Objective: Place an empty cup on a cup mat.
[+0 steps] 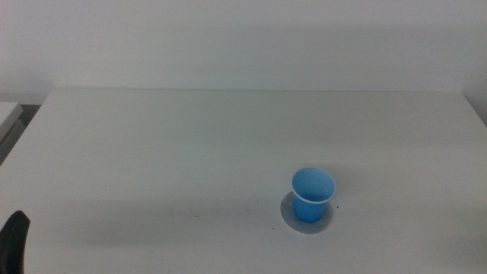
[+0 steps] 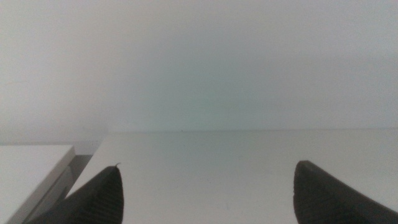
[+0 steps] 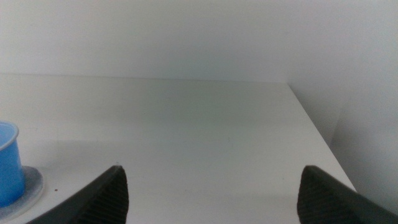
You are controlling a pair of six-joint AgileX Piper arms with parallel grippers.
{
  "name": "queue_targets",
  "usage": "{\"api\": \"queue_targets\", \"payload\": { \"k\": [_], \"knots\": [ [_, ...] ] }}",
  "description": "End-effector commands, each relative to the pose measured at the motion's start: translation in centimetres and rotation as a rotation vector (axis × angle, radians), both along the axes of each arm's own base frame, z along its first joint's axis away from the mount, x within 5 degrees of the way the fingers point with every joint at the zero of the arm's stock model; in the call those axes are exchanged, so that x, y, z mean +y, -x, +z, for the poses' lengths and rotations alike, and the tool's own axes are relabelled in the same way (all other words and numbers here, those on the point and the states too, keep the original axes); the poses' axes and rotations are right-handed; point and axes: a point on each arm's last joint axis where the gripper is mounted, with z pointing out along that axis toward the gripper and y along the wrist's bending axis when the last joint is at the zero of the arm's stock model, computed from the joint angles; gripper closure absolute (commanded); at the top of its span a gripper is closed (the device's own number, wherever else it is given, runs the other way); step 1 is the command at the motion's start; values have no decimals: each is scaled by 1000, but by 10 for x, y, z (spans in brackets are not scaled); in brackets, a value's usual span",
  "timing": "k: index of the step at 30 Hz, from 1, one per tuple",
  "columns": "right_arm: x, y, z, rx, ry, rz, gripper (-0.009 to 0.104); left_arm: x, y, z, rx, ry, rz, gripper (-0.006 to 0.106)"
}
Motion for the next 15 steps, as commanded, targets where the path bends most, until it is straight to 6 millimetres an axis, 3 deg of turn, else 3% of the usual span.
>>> {"api": "queue_targets", "payload": {
  "k": [1,15],
  "knots": [
    [0,0,0,-8,10,3,2,0,1,0,-13,7,1,7],
    [0,0,0,-8,10,3,2,0,2,2,-37,0,1,7]
  ]
}}
